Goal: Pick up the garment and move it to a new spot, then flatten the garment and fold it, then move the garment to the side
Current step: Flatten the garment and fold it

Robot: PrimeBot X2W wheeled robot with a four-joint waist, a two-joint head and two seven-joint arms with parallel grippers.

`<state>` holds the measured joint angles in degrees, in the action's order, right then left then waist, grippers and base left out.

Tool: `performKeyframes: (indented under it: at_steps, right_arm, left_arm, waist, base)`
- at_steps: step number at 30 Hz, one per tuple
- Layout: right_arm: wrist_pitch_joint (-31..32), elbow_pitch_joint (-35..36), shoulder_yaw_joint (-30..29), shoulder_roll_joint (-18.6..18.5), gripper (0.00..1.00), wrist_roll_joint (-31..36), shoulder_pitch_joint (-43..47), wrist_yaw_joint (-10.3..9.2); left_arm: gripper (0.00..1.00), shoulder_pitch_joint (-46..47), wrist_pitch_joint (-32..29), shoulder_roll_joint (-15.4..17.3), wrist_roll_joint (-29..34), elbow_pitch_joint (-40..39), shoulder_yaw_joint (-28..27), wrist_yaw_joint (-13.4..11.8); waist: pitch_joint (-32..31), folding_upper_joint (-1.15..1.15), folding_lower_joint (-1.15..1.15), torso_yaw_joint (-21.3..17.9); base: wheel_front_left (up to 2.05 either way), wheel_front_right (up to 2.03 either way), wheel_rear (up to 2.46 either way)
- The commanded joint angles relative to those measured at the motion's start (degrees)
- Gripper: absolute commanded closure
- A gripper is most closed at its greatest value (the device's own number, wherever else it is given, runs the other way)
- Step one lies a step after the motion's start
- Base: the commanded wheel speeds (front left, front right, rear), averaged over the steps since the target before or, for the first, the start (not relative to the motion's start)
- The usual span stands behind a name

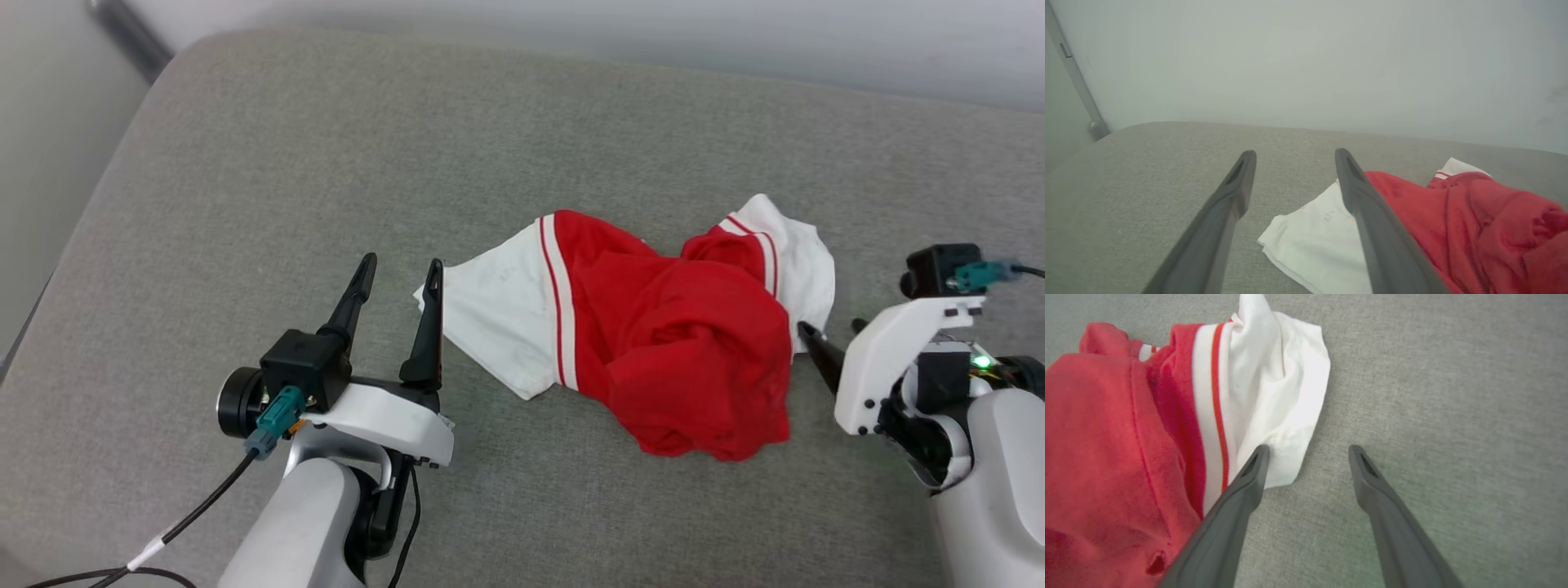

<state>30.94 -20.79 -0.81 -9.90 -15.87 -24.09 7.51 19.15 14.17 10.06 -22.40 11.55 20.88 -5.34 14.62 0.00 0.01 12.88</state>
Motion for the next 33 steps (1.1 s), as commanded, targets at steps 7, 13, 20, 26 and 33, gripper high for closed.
performKeyframes:
  at_steps: [7,13,20,26,33]
  right_arm:
    - [10.81,-5.04,2.63,-0.47,0.0,-3.62,-2.87,-0.03]
    - [12.55,-6.69,3.87,-0.09,1.0,-4.24,-3.22,-0.03]
    - [4.5,0.74,3.92,-1.98,1.0,-2.31,-4.07,-0.03]
    - [-0.21,8.65,1.58,-3.03,1.0,-0.96,1.29,-0.03]
    - [-0.02,17.43,-5.58,-0.51,1.0,1.92,14.61,-0.03]
  left_arm:
    - [0.0,1.6,0.82,-1.1,0.12,1.11,-0.48,0.73]
    - [0.0,1.57,1.04,-1.59,0.33,2.12,-1.04,1.13]
    - [0.0,-0.2,1.12,-0.62,0.5,3.42,-2.36,0.55]
    - [0.0,-2.21,0.91,0.95,-0.28,4.37,-3.51,0.23]
    - [0.0,-4.91,-0.74,2.79,-1.24,4.19,-4.43,-0.56]
  waist:
    - [2.7,0.0,-0.01,2.49]
    - [2.93,0.0,-0.01,2.38]
    - [0.3,0.0,-0.01,-1.54]
    - [-3.75,0.0,-0.01,-6.5]
    - [-6.79,0.0,-0.01,-11.04]
  base:
    - [0.0,0.0,0.0]
    - [0.0,0.0,0.0]
    - [0.0,0.0,0.0]
    - [0.0,0.0,0.0]
    - [0.0,0.0,0.0]
